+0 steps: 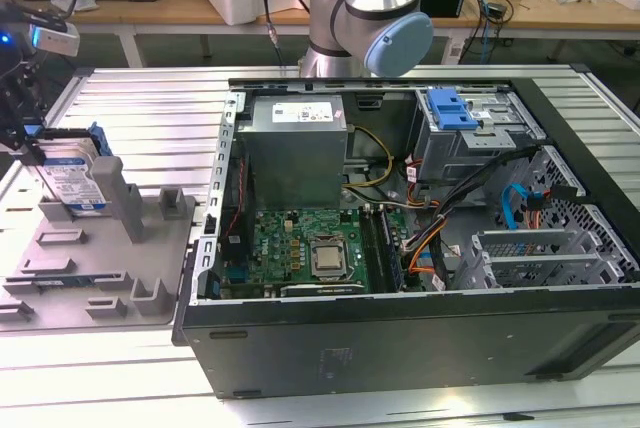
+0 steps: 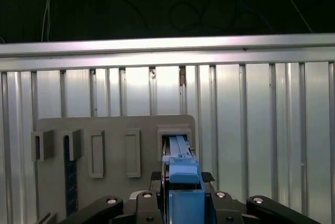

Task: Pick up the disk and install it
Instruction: 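Pick up the disk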

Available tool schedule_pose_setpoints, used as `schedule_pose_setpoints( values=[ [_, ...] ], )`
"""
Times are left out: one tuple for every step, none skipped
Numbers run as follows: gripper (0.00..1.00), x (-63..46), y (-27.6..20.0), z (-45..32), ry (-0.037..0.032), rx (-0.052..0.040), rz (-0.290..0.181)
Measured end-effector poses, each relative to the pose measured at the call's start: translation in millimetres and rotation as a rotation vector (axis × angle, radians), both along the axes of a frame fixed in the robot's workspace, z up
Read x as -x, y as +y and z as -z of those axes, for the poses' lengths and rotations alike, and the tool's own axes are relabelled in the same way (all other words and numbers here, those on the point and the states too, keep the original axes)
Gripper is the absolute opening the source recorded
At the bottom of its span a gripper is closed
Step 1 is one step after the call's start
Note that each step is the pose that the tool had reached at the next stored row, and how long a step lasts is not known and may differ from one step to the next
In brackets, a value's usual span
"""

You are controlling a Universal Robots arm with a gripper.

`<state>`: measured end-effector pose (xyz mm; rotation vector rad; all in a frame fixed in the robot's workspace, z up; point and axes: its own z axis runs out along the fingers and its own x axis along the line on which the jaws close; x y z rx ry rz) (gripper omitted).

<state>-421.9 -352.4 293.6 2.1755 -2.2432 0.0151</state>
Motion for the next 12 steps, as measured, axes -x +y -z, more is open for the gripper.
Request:
schedule_pose_setpoints(
  values=[
    [0.37,0.0,0.0,0.0,0.0001,0.0002,0.000],
    [0.37,0.0,0.0,0.0,0.0000,0.0003,0.000],
    [0.37,0.0,0.0,0.0,0.0001,0.0003,0.000],
    [0.37,0.0,0.0,0.1,0.0000,0.0003,0.000],
    [0.37,0.0,0.0,0.0,-0.0001,0.0003,0.000],
    [0.37,0.0,0.0,0.0,-0.0004,0.0002,0.000],
    [0.37,0.0,0.0,-0.5,-0.0005,0.0002,0.000],
    [0.37,0.0,0.0,-1.1,-0.0002,0.0003,0.000],
    [0.37,0.0,0.0,-1.5,-0.0003,0.0003,0.000],
    [0.37,0.0,0.0,-2.0,-0.0003,0.0002,0.000],
    [0.37,0.0,0.0,-2.4,-0.0003,0.0002,0.000],
    [0.37,0.0,0.0,-3.1,-0.0002,0.0002,0.000]
  ],
)
